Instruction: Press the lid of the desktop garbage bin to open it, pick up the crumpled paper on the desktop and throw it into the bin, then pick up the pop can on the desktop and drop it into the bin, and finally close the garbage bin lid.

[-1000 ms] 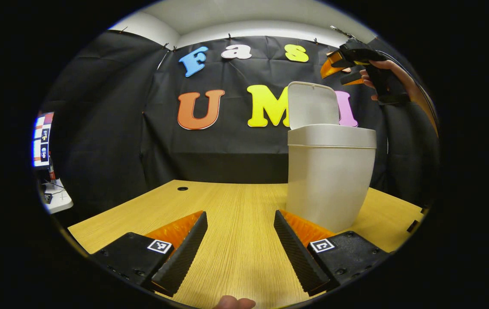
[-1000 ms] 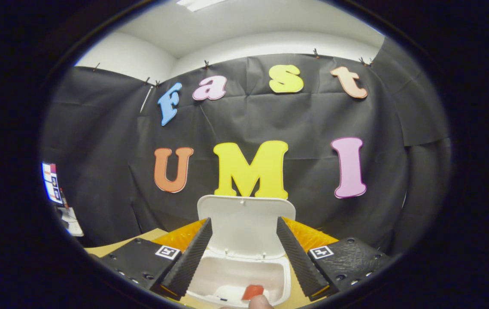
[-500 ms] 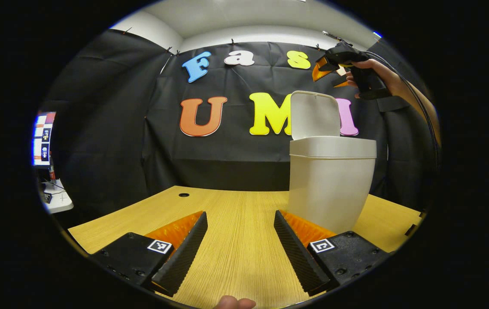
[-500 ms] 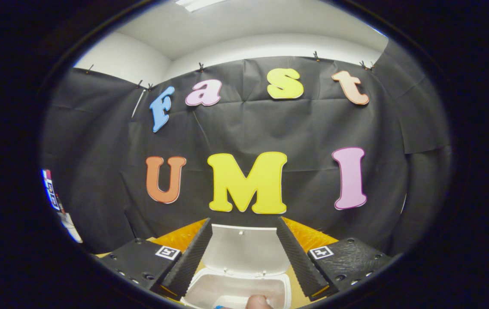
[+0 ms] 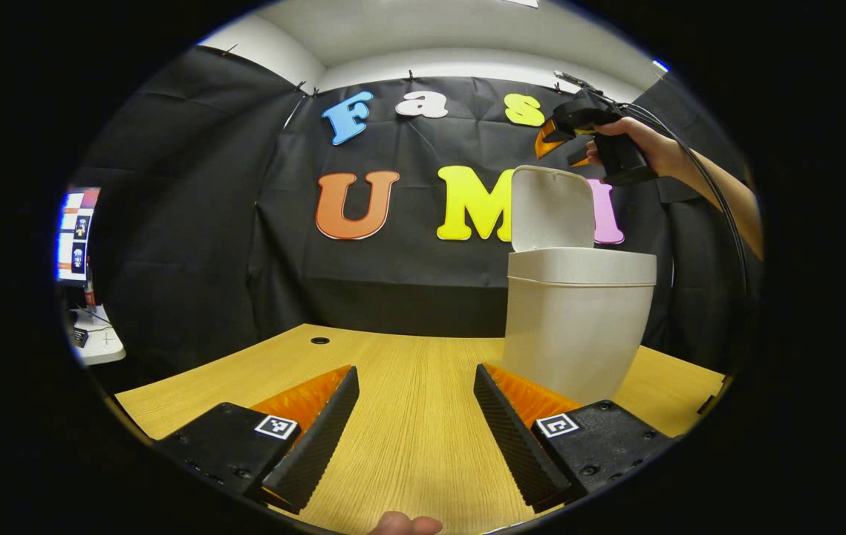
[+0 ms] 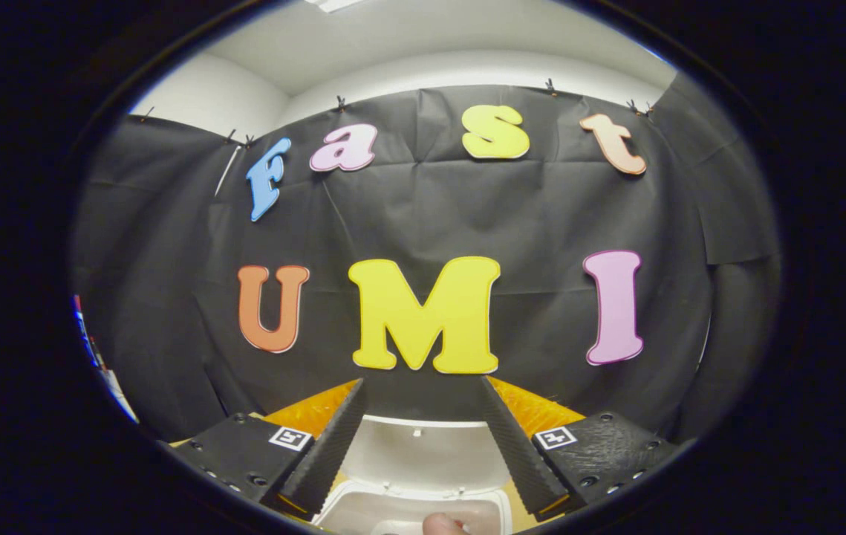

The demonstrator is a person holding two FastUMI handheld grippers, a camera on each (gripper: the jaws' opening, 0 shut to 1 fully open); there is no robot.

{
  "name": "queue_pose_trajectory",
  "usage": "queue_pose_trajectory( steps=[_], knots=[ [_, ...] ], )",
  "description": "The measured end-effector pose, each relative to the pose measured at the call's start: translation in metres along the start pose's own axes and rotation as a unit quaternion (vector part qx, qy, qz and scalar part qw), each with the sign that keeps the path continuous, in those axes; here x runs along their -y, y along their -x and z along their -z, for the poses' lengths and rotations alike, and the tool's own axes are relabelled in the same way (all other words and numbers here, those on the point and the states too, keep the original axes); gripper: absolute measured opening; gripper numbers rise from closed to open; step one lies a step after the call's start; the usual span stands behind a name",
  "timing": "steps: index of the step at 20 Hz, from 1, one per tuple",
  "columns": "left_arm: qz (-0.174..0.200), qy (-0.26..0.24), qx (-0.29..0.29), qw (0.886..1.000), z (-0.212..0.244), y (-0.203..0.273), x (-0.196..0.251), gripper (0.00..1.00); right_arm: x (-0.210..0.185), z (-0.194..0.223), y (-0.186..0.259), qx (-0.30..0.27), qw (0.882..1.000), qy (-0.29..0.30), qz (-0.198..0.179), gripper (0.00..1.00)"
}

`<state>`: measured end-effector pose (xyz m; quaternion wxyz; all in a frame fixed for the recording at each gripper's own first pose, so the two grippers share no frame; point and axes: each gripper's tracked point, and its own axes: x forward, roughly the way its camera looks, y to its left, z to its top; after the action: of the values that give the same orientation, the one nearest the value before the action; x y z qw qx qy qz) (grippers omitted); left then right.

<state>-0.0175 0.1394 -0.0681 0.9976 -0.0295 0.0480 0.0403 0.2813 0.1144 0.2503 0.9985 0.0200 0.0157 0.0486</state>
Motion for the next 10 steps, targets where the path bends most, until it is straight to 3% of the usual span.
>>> queue_pose_trajectory(
  steps=[1,2,10],
  knots=[
    [-0.002,-0.001,0.002,1.0,0.0,-0.001,0.0,0.94,-0.001,0.002,-0.003,-0.002,1.0,0.001,-0.001,0.93],
    [-0.002,-0.002,0.002,1.0,0.0,-0.002,-0.002,1.0,-0.001,0.004,-0.005,-0.004,1.0,0.0,-0.001,0.93],
    [0.002,-0.004,0.003,1.0,-0.001,-0.003,0.001,1.0,0.01,0.011,-0.01,-0.014,1.0,0.001,0.007,0.93]
  ],
)
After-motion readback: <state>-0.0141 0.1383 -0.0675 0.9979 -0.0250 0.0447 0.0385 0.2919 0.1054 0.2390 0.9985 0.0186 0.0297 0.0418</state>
